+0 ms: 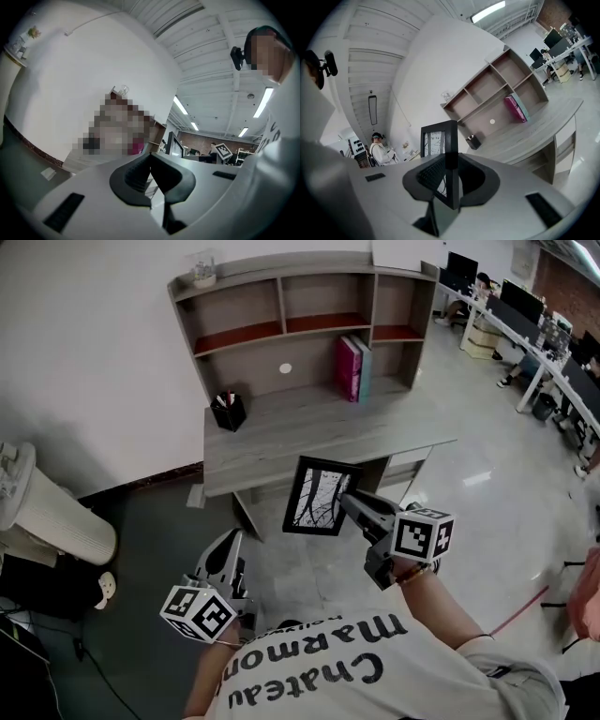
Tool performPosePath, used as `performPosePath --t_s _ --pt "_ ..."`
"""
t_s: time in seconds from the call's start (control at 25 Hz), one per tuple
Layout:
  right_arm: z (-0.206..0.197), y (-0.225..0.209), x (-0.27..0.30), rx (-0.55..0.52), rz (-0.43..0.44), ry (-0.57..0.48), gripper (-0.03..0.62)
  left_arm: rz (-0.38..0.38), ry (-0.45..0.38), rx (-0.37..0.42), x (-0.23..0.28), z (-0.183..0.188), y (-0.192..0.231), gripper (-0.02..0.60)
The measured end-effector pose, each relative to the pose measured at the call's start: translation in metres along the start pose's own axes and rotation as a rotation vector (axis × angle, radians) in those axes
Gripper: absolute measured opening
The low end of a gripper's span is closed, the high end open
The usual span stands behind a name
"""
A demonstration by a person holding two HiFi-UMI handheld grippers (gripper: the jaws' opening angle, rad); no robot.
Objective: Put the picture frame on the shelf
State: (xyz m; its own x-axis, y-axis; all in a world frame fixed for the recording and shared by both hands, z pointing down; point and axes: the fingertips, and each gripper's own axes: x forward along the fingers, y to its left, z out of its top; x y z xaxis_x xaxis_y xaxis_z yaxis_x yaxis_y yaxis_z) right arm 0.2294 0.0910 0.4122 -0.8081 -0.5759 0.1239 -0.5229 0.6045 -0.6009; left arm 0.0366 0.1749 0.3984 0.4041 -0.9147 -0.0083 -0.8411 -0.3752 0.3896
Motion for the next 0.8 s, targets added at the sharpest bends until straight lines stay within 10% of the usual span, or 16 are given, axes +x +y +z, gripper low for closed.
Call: performPosePath --t_s 0.8 --pt "0.045 -0.053 0.104 0.051 -0.042 -0.001 0.089 0.028 -0.001 -0.011 0.092 0.038 0.103 0.017"
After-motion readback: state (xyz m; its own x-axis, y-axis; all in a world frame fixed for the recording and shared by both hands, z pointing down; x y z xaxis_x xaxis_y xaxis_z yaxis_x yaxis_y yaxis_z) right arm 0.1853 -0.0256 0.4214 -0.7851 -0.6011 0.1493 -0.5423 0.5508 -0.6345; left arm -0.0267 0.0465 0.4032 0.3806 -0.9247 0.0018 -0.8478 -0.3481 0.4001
